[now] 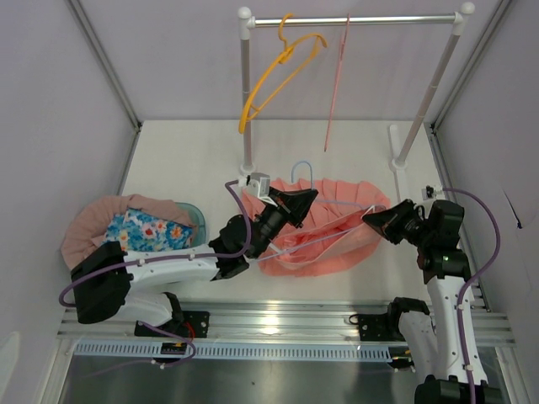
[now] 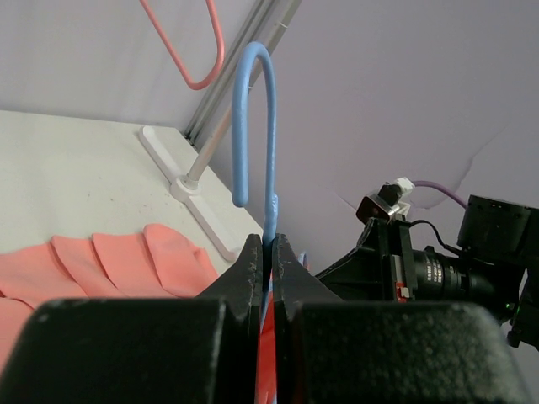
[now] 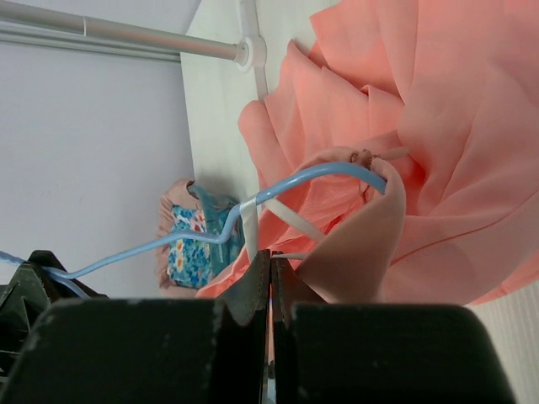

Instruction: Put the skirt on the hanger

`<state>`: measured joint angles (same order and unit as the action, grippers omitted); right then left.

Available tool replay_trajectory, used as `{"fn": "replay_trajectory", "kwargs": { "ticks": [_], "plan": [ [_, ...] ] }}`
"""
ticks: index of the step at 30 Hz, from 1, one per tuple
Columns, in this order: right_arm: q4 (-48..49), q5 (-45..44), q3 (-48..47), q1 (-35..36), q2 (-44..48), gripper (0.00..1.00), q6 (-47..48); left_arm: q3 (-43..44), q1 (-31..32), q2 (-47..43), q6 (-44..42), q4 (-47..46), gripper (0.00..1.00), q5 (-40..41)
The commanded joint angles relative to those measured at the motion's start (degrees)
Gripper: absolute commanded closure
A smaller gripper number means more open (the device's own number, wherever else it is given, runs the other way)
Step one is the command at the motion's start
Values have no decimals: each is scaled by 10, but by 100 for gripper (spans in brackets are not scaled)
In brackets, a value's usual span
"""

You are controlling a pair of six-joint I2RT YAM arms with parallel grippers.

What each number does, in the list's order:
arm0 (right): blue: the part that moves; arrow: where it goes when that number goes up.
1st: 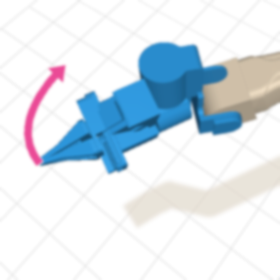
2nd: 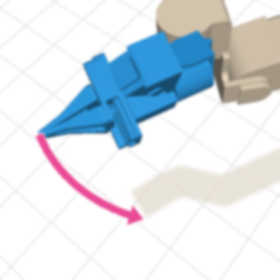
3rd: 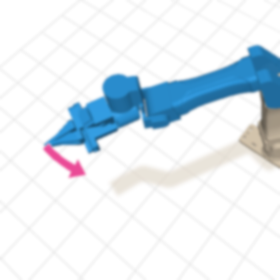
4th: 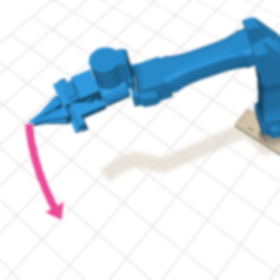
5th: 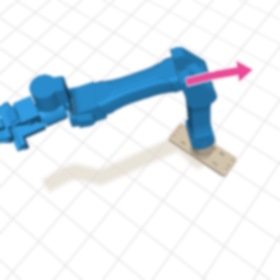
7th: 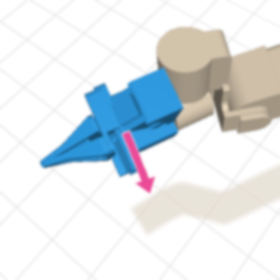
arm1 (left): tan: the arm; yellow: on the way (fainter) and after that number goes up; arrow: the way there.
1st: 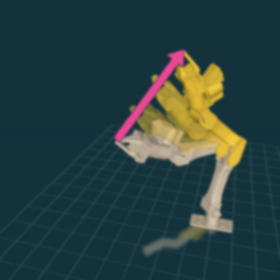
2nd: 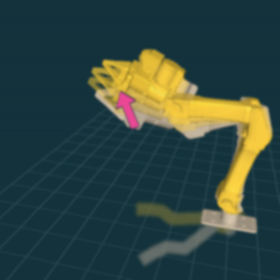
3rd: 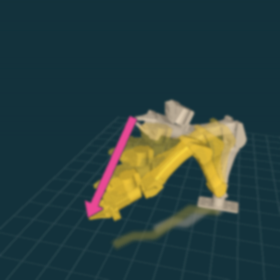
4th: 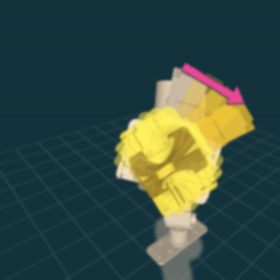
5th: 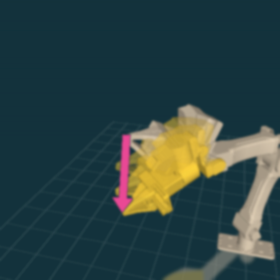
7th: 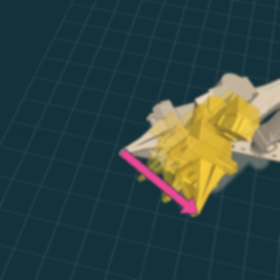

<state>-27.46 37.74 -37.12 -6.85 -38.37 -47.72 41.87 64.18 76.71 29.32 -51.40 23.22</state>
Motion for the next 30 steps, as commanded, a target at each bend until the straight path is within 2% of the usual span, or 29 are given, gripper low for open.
{"fn": "replay_trajectory", "kwargs": {
  "ticks": [1, 8, 18, 21, 22, 25, 28, 30],
  "plan": [
    [62, 103, -38, 19, 15, 100, -33, 36, 7, 25, 14, 6, 100, -42],
    [-8, 66, -77, 16, 1, 100, 28, 36, 7, 21, 13, 28, 100, -28],
    [-143, -102, -141, 13, 4, 99, 141, 1, 14, -10, 11, -5, 100, -1],
    [-167, -134, -160, 15, 5, 86, 158, 4, 18, -15, 7, -16, 100, -1],
    [-176, -138, -163, 15, 6, 77, 162, 3, 20, -15, 6, -18, 100, -1],
    [-181, -147, -166, 15, 9, 65, 165, 8, 23, -15, 3, -21, 100, 0],
    [-187, -154, -166, 15, 10, 55, 168, 7, 23, -13, 3, -23, 100, 2],
    [-190, -165, -168, 15, 14, 52, 170, 6, 23, -12, 3, -24, 100, 2]
  ]
}}
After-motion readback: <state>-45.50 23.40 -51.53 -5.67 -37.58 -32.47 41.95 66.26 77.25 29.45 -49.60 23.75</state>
